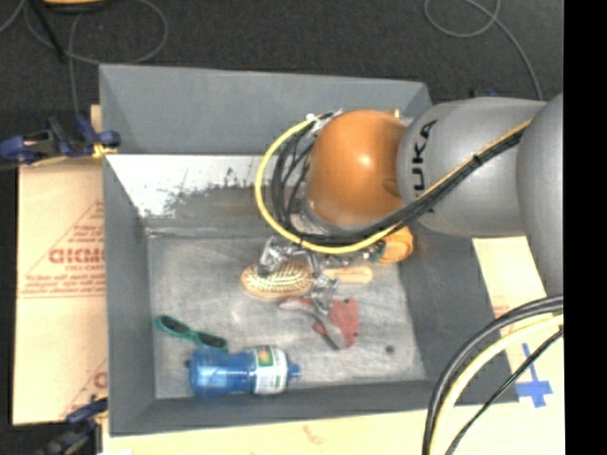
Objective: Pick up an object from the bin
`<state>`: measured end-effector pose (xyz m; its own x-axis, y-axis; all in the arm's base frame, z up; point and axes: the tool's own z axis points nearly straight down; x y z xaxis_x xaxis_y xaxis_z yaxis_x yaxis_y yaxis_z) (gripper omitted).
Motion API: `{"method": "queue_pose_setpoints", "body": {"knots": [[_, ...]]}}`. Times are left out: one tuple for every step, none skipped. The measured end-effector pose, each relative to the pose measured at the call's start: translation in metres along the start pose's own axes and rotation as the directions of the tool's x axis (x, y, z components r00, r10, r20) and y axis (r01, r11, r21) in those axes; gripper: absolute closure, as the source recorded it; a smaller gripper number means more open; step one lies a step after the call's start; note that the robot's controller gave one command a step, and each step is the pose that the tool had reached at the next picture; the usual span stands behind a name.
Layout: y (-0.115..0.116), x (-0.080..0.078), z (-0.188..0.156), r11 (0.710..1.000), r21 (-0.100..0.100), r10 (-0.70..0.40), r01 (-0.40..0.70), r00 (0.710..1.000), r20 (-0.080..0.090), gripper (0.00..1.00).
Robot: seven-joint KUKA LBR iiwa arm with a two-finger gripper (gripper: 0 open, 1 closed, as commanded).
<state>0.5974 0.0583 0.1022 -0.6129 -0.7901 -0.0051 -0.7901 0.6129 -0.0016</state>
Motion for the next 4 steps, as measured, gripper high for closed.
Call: {"method": "queue_pose_setpoints", "body": {"knots": [[-0.0114,-0.0282,0.0149,0.997,0.013,-0.078,0.078,0.997,0.025,1.0],[-0.0114,-0.0282,0.0149,0.997,0.013,-0.078,0.077,0.997,0.025,1.0],[-0.0091,-0.0216,0.0108,0.997,0.015,-0.076,0.076,0.997,0.024,1.0],[-0.0091,-0.0215,0.0108,0.997,0.014,-0.075,0.074,0.997,0.024,1.0]]}}
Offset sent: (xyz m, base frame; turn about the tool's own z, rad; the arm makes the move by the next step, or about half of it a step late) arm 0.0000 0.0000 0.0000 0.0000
